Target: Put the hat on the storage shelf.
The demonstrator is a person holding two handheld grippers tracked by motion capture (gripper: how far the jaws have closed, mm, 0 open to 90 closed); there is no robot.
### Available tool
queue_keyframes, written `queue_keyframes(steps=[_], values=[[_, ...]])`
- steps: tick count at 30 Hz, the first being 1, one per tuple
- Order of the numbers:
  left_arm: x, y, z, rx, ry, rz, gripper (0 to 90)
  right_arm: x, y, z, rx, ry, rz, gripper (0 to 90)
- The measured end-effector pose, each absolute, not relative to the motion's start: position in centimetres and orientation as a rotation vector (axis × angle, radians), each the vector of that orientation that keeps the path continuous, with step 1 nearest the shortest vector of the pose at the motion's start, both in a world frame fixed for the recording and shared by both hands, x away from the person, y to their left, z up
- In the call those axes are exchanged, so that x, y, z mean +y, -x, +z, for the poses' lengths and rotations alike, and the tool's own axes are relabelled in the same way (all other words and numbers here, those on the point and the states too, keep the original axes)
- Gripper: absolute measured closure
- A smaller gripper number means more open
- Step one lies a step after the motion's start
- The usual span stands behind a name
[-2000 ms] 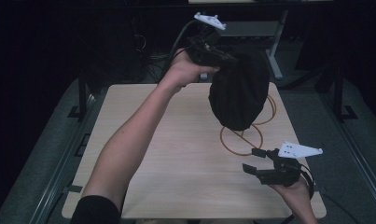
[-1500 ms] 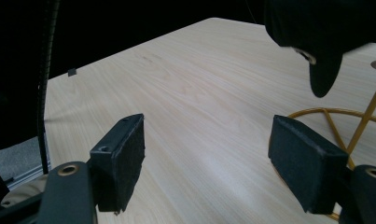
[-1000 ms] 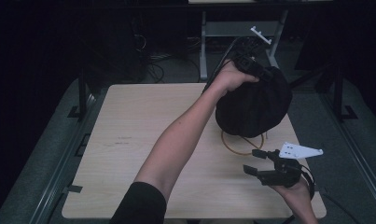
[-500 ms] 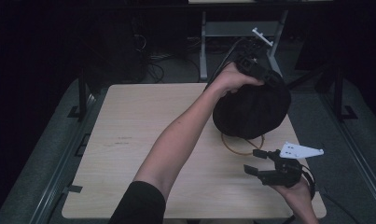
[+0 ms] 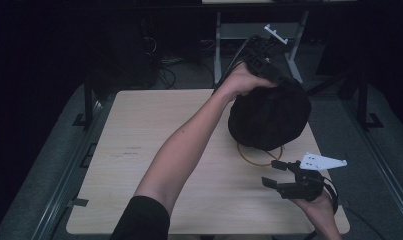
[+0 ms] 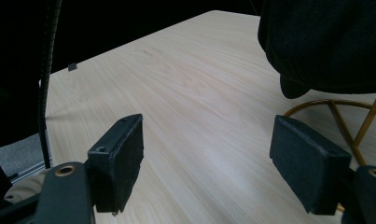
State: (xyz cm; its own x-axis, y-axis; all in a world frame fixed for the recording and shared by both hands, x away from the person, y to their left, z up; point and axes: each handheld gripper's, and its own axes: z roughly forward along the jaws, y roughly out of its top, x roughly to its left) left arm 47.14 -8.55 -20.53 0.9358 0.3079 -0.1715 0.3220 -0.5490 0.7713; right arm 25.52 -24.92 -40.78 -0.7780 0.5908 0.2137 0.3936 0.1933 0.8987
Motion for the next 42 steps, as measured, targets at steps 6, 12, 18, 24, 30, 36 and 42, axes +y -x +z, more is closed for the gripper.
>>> queue_keyframes(steps=[6, 12, 18, 24, 30, 36, 42], values=[[-7.6, -46.8, -20.2, 0.440, -2.217, 0.027, 34.7, -25.0, -25.5, -40.8, 2.283, -0.951, 1.615, 25.3], [-6.5, -46.3, -19.9, 0.431, -2.250, 0.052, 33.5, -25.2, -25.6, -41.0, 2.284, -0.969, 1.612, 24.2], [-5.0, -45.8, -19.7, 0.440, -2.265, 0.086, 31.9, -25.0, -25.8, -41.1, 2.295, -0.968, 1.593, 23.3], [-3.7, -45.3, -19.5, 0.446, -2.254, 0.095, 30.6, -24.9, -25.8, -41.2, 2.297, -0.969, 1.588, 22.7], [-2.7, -44.7, -19.9, 0.438, -2.263, 0.113, 29.4, -24.9, -25.9, -41.3, 2.300, -0.971, 1.582, 22.4], [-1.9, -44.2, -20.1, 0.444, -2.246, 0.118, 29.0, -25.0, -25.9, -41.3, 2.298, -0.973, 1.575, 22.3], [-0.8, -43.7, -20.5, 0.447, -2.242, 0.123, 28.7, -25.2, -25.9, -41.4, 2.299, -0.985, 1.564, 22.0]])
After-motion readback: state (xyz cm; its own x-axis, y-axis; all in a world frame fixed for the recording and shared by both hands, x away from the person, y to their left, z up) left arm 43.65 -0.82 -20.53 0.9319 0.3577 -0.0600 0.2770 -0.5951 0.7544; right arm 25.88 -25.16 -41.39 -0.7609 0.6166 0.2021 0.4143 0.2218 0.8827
